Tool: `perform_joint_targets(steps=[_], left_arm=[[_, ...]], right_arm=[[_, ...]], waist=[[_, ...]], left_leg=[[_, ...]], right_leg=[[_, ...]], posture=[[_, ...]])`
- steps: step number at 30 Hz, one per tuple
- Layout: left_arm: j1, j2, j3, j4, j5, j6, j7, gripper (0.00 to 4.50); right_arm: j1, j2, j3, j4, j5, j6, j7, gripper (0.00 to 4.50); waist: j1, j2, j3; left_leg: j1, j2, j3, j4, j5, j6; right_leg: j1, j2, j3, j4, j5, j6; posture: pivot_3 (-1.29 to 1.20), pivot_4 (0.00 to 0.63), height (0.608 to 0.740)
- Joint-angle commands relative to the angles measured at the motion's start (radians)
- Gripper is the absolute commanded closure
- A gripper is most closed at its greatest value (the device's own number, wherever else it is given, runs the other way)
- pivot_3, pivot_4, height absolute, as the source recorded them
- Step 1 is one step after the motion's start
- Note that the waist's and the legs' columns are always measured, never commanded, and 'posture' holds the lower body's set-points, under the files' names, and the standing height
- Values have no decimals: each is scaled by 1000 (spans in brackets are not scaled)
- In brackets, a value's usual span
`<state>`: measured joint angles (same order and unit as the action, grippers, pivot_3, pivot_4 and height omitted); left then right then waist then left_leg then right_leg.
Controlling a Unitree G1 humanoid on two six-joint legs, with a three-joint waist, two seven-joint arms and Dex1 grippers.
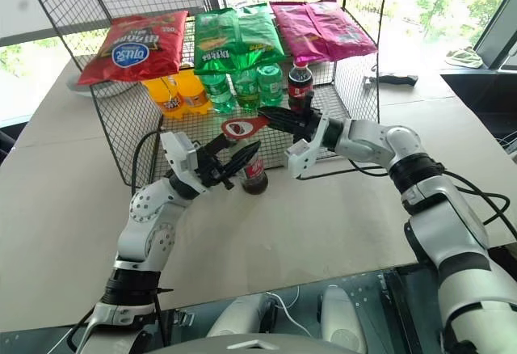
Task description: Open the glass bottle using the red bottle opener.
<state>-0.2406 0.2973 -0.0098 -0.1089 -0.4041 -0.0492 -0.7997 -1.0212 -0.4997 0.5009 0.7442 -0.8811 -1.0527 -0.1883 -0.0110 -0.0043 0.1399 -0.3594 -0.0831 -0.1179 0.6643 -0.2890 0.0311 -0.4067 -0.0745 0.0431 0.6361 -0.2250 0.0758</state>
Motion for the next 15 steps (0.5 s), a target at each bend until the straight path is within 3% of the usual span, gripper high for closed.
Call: perform_joint_targets(steps=[1, 15], left_arm=[[10, 1, -48, 43, 39, 27, -4, 2485], [6, -3, -50, 55, 42, 22, -7, 2485]], right_arm=[[-56, -23, 1, -2, -39, 16, -26, 4500], [-105, -54, 18, 14, -123, 60, -181, 4500]], waist=[[0, 0, 0], [1, 0, 1]], left_leg=[[0, 0, 0, 0, 0, 0], [-1, 0, -1, 0, 0, 0]], right_leg=[[0, 0, 0, 0, 0, 0], [0, 0, 0, -1, 0, 0]], posture=[[0, 150, 740], [0, 150, 740]])
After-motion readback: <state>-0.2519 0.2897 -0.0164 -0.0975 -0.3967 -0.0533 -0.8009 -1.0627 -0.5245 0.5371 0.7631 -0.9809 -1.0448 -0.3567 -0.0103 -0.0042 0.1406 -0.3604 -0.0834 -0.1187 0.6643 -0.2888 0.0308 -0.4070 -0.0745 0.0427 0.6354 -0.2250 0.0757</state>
